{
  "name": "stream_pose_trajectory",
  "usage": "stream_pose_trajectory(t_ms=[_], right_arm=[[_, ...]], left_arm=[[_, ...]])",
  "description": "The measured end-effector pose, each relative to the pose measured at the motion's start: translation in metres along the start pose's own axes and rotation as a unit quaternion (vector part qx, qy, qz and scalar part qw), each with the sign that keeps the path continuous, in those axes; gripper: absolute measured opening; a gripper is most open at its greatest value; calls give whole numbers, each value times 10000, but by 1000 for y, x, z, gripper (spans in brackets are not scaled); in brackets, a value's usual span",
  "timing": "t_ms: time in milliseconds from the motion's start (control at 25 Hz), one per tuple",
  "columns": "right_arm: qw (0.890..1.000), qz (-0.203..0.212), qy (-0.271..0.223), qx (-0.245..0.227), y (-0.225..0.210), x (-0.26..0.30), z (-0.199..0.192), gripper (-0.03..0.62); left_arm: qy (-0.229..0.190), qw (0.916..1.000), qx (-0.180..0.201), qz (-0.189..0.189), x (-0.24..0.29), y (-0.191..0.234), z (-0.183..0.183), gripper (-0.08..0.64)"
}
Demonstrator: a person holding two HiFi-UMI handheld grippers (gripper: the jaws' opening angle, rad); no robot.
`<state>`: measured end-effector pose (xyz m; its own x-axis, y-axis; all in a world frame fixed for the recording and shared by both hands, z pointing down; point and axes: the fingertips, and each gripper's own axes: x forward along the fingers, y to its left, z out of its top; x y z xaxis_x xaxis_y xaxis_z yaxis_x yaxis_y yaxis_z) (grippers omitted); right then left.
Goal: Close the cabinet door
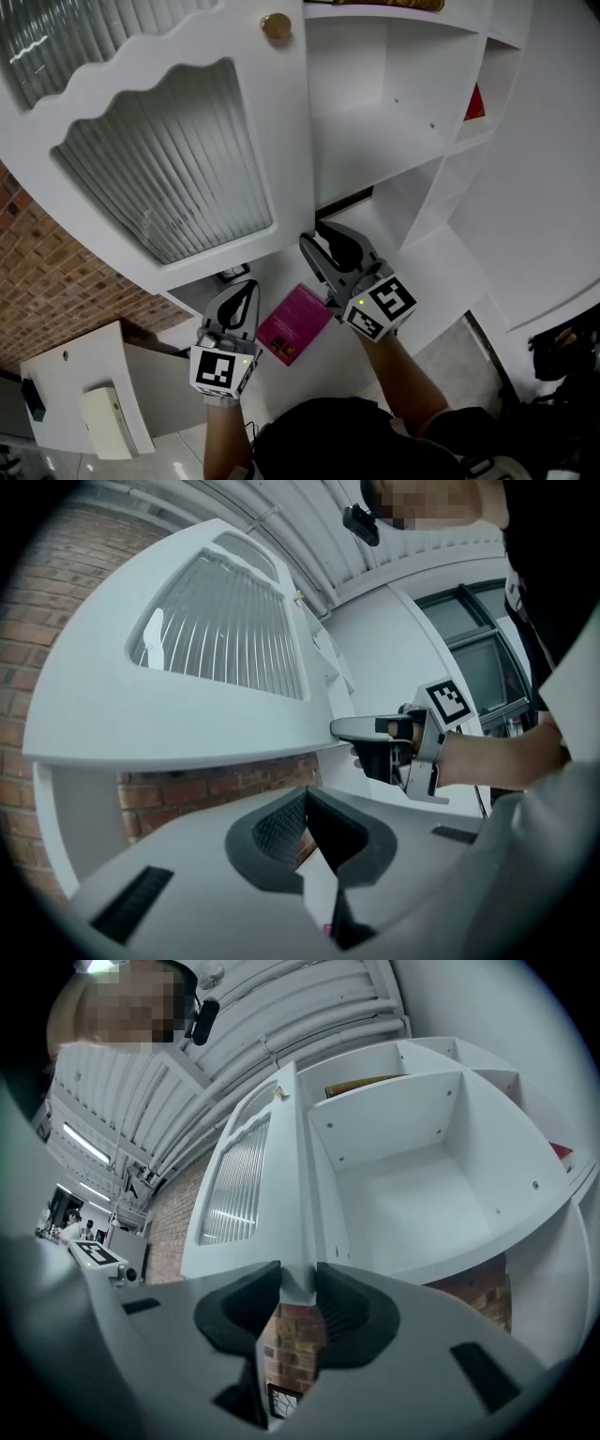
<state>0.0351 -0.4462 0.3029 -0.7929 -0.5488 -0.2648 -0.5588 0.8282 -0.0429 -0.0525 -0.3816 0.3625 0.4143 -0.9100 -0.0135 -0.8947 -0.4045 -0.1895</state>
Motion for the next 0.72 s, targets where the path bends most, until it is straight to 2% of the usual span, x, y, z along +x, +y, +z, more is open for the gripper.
stream_pose_trajectory(t_ms=[720], right_arm=[[10000, 13, -49, -4, -14, 27, -5, 121]], left_arm=[[324, 9988, -99, 348, -5, 11, -27, 7]])
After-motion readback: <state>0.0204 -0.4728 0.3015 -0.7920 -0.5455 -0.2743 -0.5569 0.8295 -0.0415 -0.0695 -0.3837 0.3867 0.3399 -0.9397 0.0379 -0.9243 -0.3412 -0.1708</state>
